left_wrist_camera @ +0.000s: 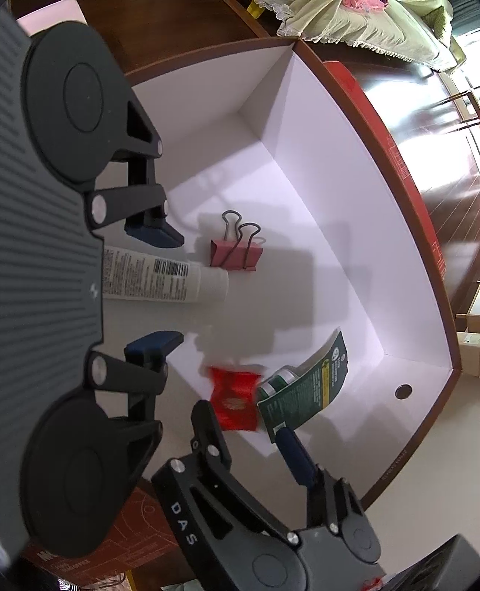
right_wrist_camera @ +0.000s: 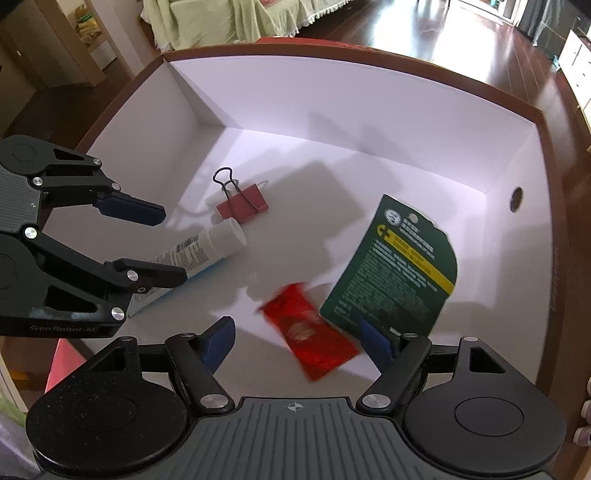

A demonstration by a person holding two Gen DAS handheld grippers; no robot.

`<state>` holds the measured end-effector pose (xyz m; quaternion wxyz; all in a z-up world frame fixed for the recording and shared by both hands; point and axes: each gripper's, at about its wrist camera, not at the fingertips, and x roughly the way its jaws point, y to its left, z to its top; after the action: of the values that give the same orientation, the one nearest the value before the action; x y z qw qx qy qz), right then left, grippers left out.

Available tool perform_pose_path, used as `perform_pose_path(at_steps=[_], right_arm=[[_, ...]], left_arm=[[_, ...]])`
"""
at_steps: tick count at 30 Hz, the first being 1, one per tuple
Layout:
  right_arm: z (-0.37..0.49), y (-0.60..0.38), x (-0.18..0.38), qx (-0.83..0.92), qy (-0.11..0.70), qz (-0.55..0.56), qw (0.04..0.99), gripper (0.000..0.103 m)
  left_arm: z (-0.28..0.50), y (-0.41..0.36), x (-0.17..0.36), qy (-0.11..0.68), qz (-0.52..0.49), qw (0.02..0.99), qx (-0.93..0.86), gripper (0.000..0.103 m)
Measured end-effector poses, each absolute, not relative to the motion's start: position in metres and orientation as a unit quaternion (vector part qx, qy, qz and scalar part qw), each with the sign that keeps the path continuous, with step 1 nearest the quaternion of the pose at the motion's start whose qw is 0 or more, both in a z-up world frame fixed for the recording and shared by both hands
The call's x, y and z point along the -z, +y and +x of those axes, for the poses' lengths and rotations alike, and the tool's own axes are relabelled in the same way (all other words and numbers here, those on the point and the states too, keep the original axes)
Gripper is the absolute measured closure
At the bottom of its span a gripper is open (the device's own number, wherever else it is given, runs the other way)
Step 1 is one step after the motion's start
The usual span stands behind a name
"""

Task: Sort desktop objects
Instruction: 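Open the left tool to drop the white tube while both tools withdraw from the box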

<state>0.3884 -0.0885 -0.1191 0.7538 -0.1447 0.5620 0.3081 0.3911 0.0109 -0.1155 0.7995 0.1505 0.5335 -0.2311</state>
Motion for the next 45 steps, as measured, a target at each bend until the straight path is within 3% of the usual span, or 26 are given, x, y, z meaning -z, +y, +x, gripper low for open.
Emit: perform_pose_path(at_steps=[2, 5, 30, 32, 34, 45], right_arm=[[0.386, -0.091, 0.115, -0.304, 0.557, -0.140, 0.760, 0.026], [0.382, -0.094, 0.109, -0.297, 0.548, -0.131, 0.771, 0.026], [0.338, -0.130, 0.056, -0.260, 0.501, -0.092, 0.821, 0.025], [0.333, -0.134, 0.053, -0.255, 0.495, -0.087, 0.826, 0.022], [0.326, -0.138, 0.047, -0.250, 0.484, -0.080, 0.835, 0.007], [0.296, -0.153, 0.029, -0.236, 0.466, -0.069, 0.850, 0.007]], left_arm=[[0.388, 0.009, 0.112, 0.531, 0.153, 0.803, 0.224, 0.041], [0.383, 0.007, 0.103, 0.524, 0.152, 0.810, 0.216, 0.036], [0.336, 0.001, 0.039, 0.498, 0.118, 0.844, 0.160, 0.032], [0.331, 0.001, 0.035, 0.496, 0.117, 0.846, 0.157, 0.031], [0.325, 0.000, 0.031, 0.494, 0.114, 0.848, 0.155, 0.030], [0.293, -0.007, 0.011, 0.480, 0.107, 0.857, 0.151, 0.027]])
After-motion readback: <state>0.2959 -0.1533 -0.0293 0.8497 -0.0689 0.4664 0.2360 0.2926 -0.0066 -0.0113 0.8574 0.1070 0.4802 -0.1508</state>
